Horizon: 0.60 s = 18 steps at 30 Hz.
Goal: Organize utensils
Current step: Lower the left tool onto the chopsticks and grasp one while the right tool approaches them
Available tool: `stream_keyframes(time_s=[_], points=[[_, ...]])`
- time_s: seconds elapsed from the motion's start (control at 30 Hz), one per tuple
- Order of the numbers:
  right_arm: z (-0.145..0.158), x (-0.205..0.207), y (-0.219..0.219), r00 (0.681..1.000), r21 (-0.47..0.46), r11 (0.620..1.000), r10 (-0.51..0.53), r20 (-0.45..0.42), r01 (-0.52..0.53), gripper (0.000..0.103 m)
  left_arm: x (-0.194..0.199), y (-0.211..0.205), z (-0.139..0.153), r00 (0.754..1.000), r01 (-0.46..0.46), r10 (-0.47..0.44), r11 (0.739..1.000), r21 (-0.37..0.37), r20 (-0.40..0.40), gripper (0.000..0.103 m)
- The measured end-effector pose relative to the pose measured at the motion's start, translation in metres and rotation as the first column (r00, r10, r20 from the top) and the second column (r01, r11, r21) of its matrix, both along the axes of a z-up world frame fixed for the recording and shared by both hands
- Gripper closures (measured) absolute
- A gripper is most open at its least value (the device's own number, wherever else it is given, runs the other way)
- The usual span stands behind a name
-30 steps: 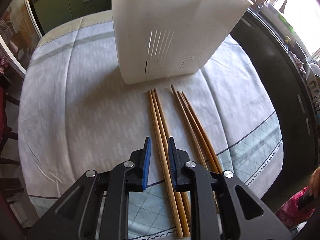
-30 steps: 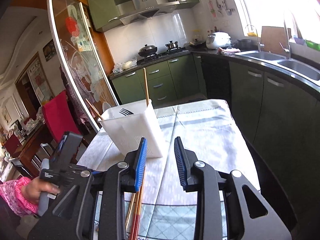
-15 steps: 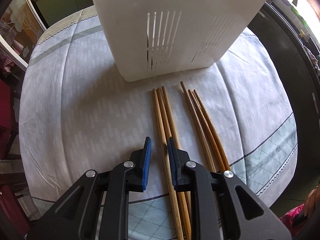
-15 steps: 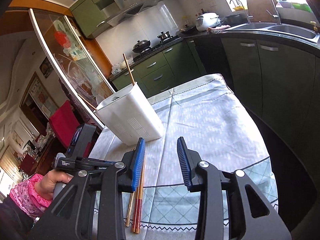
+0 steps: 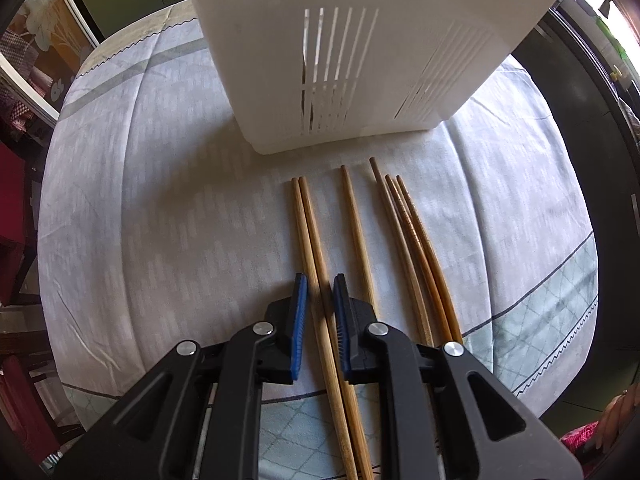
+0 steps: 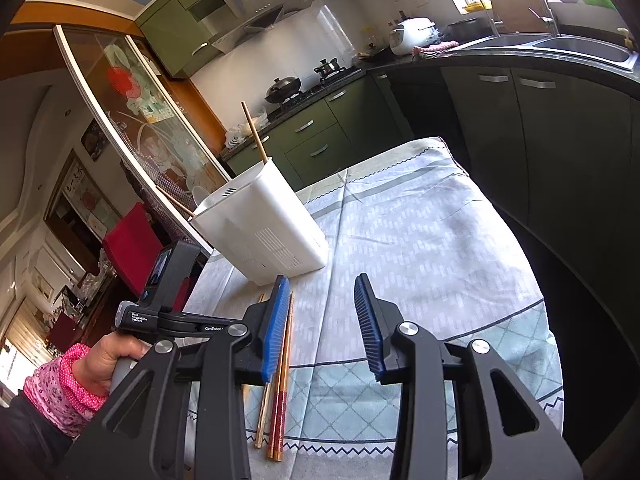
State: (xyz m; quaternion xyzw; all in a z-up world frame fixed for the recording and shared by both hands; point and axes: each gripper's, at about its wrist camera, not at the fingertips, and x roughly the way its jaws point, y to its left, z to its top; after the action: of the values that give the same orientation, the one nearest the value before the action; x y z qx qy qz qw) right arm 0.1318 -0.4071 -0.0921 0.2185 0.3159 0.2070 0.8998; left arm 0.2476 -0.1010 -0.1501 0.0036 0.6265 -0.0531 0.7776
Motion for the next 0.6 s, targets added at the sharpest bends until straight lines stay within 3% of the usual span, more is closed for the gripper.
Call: stream_keyframes(time_s=[0.1, 0.23, 0.6], points=[[0.0, -0.001, 0.002, 1.0, -0.004, 1.0, 0.005, 0.001, -0.005, 0.068, -0.001, 0.014, -0.001, 1.0, -0.019, 0.018, 0.998, -0.057, -0.024, 0.089], [-0.001, 0.005, 0.002, 1.0, 0.003, 1.0, 0.005, -0.006, -0.005, 0.066, -0.004, 0.028, 0.002, 0.999, -0.04, 0.04, 0.997, -0.063, -0.011, 0.089], [-0.003, 0.008, 0.014, 1.0, -0.007, 1.0, 0.028, -0.014, -0.028, 0.065, 0.001, 0.032, 0.003, 1.0, -0.005, 0.005, 1.0, 0.008, -0.01, 0.089]])
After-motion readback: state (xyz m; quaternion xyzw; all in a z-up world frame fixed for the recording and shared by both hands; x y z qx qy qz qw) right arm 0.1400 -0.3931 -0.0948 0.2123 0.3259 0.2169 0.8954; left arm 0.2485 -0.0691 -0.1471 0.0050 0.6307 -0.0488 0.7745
